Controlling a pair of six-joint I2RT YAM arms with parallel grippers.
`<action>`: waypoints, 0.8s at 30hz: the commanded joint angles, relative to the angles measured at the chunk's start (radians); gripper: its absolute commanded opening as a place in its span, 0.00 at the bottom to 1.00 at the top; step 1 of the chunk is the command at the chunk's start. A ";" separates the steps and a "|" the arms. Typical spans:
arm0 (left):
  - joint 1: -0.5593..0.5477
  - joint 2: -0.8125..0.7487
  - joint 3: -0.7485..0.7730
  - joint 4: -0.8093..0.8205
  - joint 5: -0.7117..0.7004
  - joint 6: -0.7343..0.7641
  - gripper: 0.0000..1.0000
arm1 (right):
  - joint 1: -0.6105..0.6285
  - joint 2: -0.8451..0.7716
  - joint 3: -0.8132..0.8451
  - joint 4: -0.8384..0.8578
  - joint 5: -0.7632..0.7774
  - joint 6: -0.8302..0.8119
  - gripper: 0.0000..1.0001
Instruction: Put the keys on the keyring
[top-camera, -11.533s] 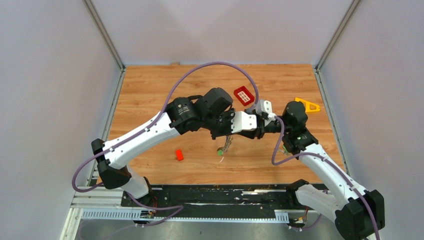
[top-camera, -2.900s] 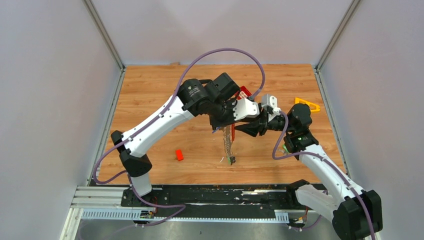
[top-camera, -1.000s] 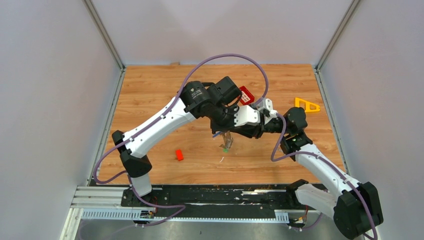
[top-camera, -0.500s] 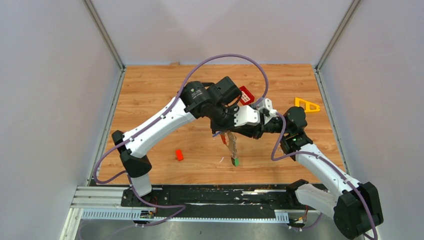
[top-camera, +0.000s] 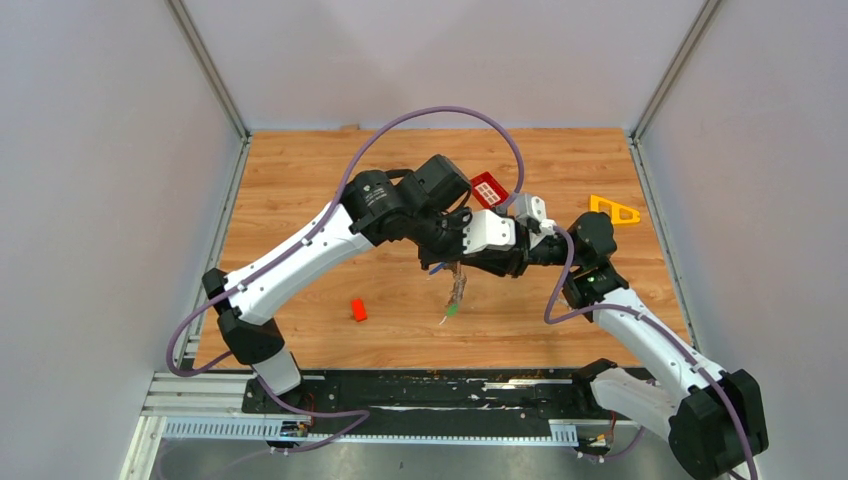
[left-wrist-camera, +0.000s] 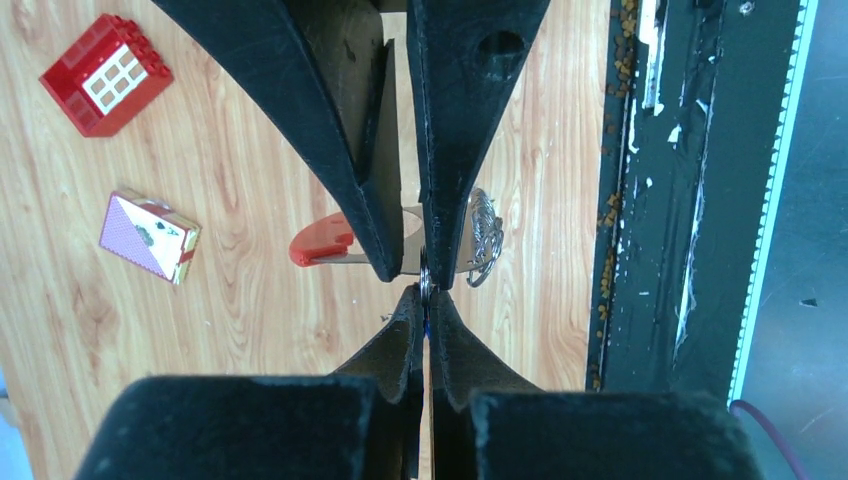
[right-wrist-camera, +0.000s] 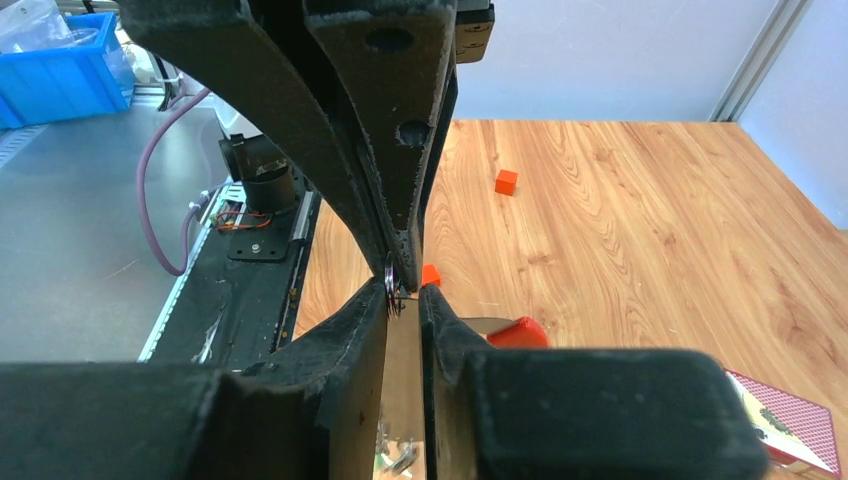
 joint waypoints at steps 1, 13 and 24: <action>-0.003 -0.069 -0.016 0.096 0.051 -0.012 0.00 | -0.004 -0.018 0.039 0.008 0.005 0.008 0.19; -0.003 -0.050 0.000 0.091 0.068 -0.017 0.00 | -0.003 -0.010 0.035 0.014 0.001 0.006 0.14; 0.000 -0.068 -0.050 0.102 0.049 -0.003 0.00 | -0.009 -0.018 0.046 -0.012 0.000 -0.012 0.00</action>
